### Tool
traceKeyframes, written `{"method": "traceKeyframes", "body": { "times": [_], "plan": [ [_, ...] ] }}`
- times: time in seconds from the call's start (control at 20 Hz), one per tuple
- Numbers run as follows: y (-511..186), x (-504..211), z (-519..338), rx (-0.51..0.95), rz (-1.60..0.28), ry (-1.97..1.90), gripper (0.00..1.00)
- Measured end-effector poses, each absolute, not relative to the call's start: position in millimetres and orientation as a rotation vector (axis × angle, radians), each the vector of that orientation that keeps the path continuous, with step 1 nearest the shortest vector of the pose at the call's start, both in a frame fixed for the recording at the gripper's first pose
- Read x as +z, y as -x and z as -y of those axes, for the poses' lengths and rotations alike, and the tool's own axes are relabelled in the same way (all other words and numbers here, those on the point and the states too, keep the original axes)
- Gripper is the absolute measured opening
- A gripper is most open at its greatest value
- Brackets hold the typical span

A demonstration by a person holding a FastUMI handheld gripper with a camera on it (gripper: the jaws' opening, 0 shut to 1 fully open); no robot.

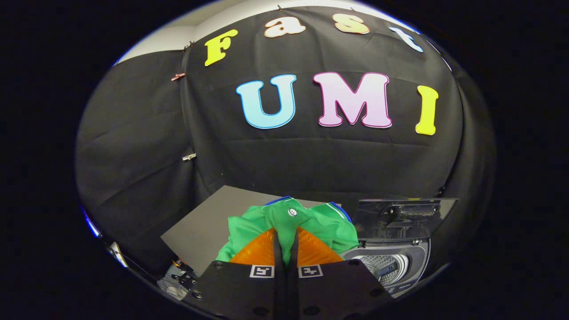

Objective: Put the clothes into the washing machine and then close the washing machine lid.

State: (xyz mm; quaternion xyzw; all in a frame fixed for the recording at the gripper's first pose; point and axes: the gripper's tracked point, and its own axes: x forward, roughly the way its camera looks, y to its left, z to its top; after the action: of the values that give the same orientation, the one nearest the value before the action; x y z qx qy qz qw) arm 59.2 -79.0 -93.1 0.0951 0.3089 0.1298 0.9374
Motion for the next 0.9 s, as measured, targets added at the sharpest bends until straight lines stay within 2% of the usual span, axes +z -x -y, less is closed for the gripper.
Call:
{"method": "traceKeyframes", "body": {
  "times": [0.45, 0.9],
  "plan": [
    [-71.2, -82.9, 176.5, 0.264, -0.594, -0.208, 0.05],
    [-79.4, -107.9, 266.4, 0.248, -0.616, -0.223, 0.05]
  ]
}}
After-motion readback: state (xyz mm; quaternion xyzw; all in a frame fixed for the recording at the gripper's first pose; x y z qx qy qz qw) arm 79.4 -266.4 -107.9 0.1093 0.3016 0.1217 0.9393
